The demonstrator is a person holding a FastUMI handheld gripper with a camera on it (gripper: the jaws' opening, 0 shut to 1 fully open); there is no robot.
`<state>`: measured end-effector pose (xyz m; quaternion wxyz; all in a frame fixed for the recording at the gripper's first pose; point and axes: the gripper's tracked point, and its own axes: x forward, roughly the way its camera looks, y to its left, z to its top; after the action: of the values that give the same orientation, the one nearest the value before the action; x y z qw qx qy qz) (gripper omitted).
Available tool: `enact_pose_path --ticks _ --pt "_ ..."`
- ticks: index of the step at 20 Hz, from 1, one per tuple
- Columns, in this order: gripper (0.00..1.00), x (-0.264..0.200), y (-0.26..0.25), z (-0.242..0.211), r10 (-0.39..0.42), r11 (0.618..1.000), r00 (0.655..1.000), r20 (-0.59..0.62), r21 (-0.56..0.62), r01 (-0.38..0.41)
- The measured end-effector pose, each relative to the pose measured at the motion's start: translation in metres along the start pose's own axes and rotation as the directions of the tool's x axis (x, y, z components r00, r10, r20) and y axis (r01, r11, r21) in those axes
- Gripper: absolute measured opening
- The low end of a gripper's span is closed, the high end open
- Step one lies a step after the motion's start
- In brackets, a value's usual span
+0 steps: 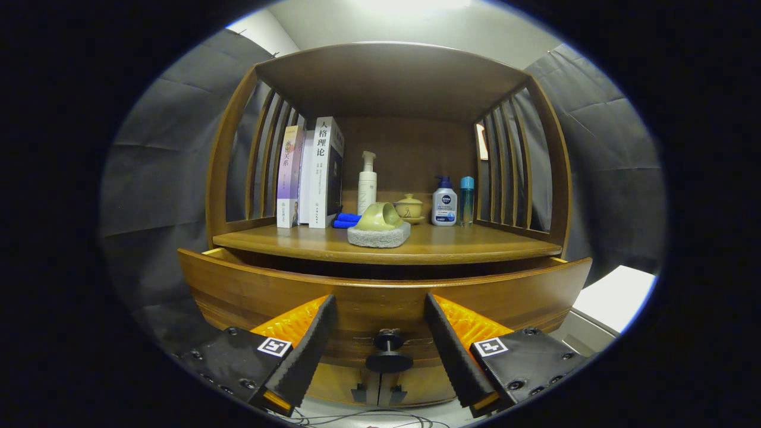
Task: Pull open the drawer, take out the items inside it, and place them on the countertop above the cabinet.
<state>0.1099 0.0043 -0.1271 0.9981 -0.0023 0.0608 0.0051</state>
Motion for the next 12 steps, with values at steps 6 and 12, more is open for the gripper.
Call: enact_pose_path --ticks 6,12 --pt "0.96 0.024 -0.001 0.002 0.001 1.0 1.0 -0.002 -0.006 -0.001" --pt "0.96 0.047 -0.002 0.003 0.011 1.0 1.0 -0.007 -0.016 -0.011"
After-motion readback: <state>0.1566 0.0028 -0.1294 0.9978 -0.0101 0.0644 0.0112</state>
